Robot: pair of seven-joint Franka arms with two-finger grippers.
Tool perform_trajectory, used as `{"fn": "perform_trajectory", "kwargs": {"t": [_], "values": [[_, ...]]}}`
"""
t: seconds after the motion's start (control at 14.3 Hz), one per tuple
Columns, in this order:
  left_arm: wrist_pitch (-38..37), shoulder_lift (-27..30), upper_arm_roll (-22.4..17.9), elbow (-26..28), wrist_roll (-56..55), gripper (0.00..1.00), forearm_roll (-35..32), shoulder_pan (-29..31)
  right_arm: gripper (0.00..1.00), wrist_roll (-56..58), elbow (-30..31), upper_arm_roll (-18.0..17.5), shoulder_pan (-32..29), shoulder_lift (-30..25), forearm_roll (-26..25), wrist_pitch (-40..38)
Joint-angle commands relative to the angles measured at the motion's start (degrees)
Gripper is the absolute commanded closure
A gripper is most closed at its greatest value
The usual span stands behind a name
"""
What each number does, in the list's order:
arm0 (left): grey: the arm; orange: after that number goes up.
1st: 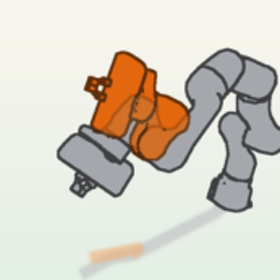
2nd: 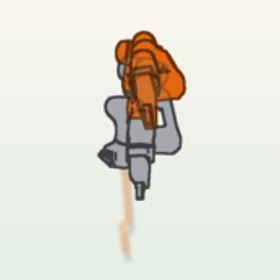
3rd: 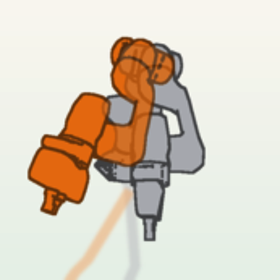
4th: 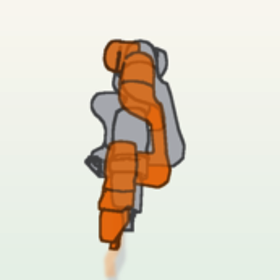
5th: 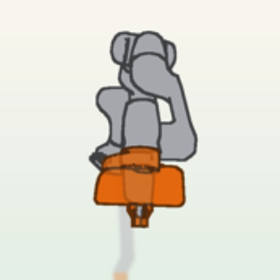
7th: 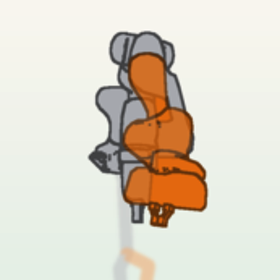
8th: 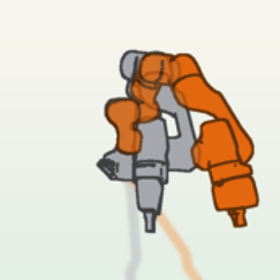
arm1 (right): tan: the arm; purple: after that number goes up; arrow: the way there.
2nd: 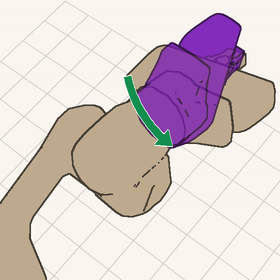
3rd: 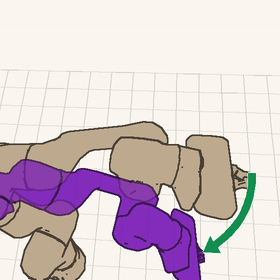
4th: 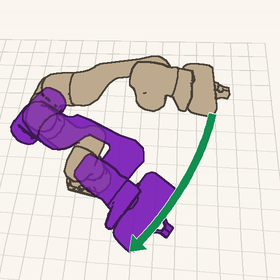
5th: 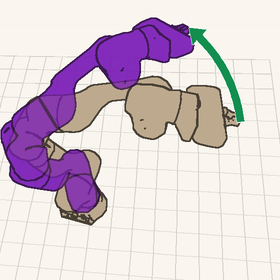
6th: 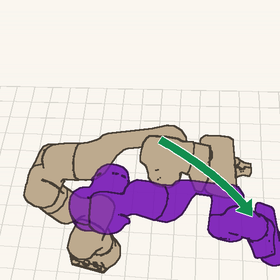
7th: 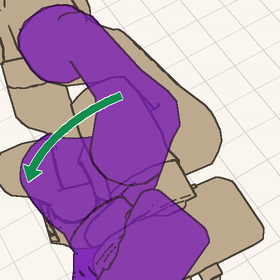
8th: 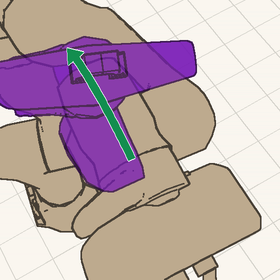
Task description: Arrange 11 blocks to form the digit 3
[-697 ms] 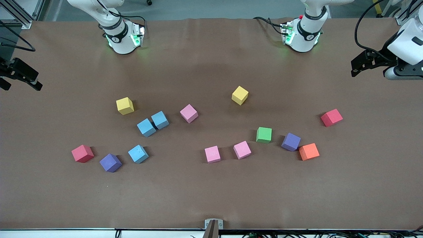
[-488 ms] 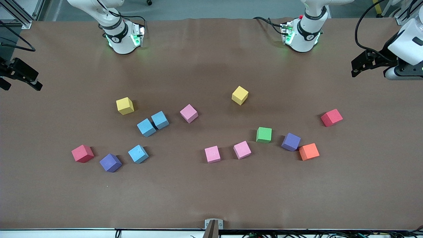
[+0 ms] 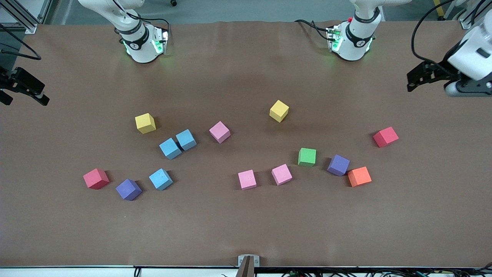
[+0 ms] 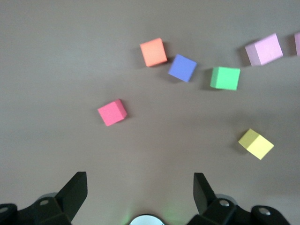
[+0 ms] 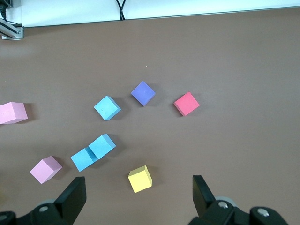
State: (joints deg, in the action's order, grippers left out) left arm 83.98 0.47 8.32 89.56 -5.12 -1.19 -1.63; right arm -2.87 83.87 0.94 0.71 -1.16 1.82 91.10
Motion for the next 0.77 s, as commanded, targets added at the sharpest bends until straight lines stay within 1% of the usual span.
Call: {"fn": "perform_trajectory", "kwargs": {"t": [0.0,0.14,0.21,0.35,0.42,0.56,0.7], "values": [[5.02,-1.61,3.0,4.98,-5.58,0.0,0.57,-2.93,0.0,-1.17,-0.02,-1.2,-0.88,0.19,-0.24,0.04],[10.04,-1.61,7.22,10.43,-12.69,0.0,0.66,-2.94,0.0,-1.26,-0.02,-1.46,0.08,0.72,-0.24,0.04],[13.02,-2.05,8.63,12.72,-15.94,0.0,0.66,-2.94,0.0,-1.26,0.06,-1.46,1.22,0.89,-0.33,0.04],[21.01,-2.14,11.88,19.48,-21.31,0.0,0.83,-3.02,0.0,-1.34,0.07,-1.46,2.28,2.2,-0.24,0.04],[24.1,-2.05,13.55,22.64,-26.3,0.0,1.27,-2.94,0.0,-1.43,0.07,-1.46,3.06,3.17,-0.24,0.04],[30.07,-2.31,16.71,26.88,-36.67,0.0,1.28,-2.94,0.0,-1.52,0.07,-1.46,5.17,5.1,-0.24,1.17],[35.61,-4.15,18.13,29.96,-45.21,0.0,1.28,-3.81,0.0,-1.61,0.33,-1.46,6.84,5.9,0.02,3.9]]}}
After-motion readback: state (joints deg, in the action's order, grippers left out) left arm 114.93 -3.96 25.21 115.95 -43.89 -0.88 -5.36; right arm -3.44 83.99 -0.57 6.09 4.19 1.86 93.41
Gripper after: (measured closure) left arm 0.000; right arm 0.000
